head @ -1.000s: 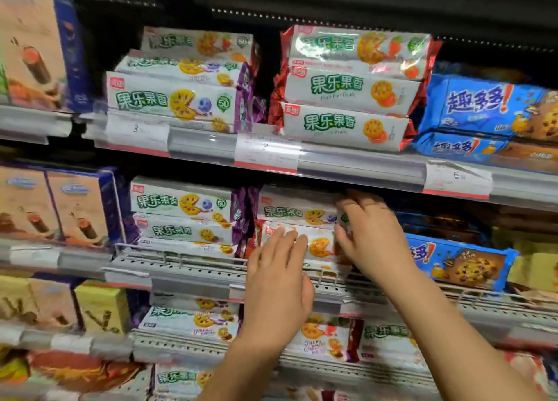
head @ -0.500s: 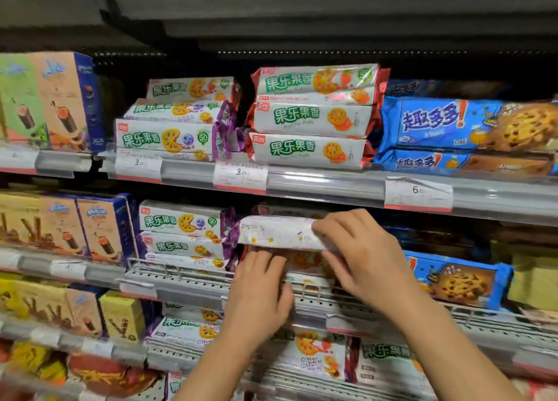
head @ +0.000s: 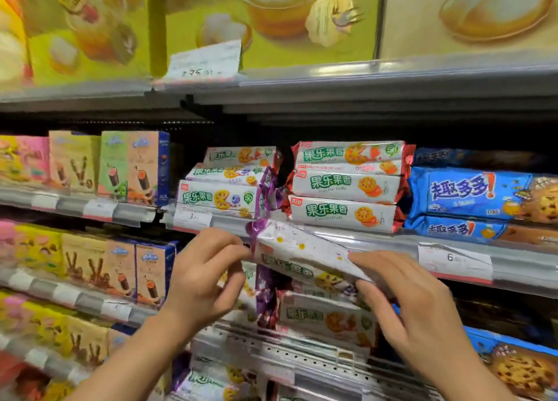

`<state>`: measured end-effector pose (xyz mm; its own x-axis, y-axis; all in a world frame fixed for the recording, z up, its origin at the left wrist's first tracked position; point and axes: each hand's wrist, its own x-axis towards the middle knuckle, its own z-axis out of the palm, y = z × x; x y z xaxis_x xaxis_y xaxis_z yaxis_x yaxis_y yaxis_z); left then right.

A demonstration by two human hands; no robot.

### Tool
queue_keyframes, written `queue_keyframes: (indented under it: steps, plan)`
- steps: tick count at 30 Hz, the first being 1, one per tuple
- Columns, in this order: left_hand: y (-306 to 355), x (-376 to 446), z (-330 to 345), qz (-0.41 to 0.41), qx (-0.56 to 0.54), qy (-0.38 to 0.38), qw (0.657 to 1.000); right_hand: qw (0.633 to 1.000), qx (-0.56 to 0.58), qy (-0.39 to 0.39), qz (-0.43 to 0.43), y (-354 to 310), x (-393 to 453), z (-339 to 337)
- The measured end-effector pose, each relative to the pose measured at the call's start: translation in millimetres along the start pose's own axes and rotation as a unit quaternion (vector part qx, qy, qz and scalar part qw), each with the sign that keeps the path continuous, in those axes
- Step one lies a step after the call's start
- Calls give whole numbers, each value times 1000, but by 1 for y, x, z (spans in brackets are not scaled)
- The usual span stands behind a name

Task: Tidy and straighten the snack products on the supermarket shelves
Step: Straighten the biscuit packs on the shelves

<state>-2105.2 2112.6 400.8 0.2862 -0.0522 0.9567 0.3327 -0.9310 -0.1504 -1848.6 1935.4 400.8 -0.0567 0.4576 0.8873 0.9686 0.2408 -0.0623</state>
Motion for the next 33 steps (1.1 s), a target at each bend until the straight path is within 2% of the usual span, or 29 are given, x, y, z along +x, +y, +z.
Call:
queue_keyframes:
  steps: [3,6,11,19,29,33]
  plan:
    - [-36,43,-5,-60,9,21,998,999,21,-1,41,-9,21,15]
    - [-80,83,-3,-85,5,-16,996,997,17,7,77,-19,35,37]
    - [-154,137,4,-102,26,-145,984,972,106,82,193,-35,46,41]
    - [-192,176,45,-98,48,-339,934,956,136,94,241,-51,53,43]
    - [-186,175,45,-92,53,-295,949,948,168,85,258,-54,58,40]
    - [-181,168,36,-67,39,-238,968,946,183,59,260,-44,54,37]
